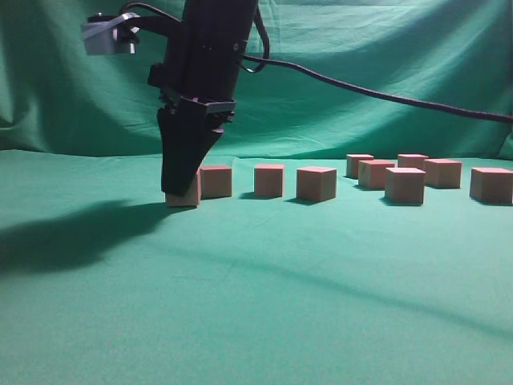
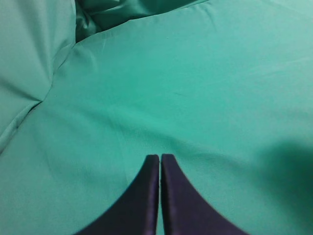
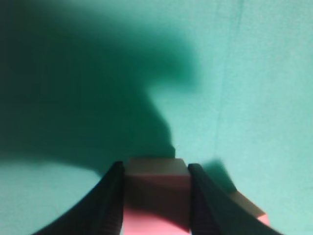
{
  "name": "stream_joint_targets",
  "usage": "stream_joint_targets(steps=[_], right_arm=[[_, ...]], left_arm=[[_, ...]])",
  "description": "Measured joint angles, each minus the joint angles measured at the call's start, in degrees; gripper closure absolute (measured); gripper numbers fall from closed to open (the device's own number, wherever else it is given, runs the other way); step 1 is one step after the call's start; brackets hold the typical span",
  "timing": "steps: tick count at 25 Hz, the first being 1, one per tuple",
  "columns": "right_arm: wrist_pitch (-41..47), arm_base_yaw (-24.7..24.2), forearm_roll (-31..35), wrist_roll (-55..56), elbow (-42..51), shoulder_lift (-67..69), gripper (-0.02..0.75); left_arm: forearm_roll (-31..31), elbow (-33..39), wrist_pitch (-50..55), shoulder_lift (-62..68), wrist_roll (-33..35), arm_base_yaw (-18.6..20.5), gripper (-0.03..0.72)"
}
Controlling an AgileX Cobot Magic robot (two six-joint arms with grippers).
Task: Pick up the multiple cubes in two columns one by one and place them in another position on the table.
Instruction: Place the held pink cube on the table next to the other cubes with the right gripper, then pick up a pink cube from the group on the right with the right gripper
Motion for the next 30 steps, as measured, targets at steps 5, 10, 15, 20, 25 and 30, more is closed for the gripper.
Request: stream_joint_targets(steps=[5, 10, 15, 20, 25, 30], right_arm=[[0.00, -0.18, 0.09, 0.00, 0.00, 0.00, 0.426], [0.26, -0.18, 0.09, 0.00, 0.00, 0.00, 0.297], [0.59, -0.18, 0.09, 0.21, -2.00, -1.70, 0.270], [3.43, -0.18, 0.11, 7.04, -6.93, -7.22, 0.244], [11.55, -0.18, 0.07, 26.87, -12.48, -14.38, 0.244], [15.44, -0.18, -8.80, 43.54, -14.68, -20.61, 0.244]], left_arm=[[0.00, 0.00, 0.00, 0.00, 0.00, 0.00, 0.688], [0.00, 0.00, 0.00, 0.00, 0.00, 0.00, 0.688], [0.00, 0.00, 0.00, 0.00, 0.00, 0.00, 0.688], [0.00, 0.00, 0.00, 0.00, 0.00, 0.00, 0.688], [0.00, 0.00, 0.00, 0.00, 0.00, 0.00, 0.688], [0.00, 0.00, 0.00, 0.00, 0.00, 0.00, 0.688]])
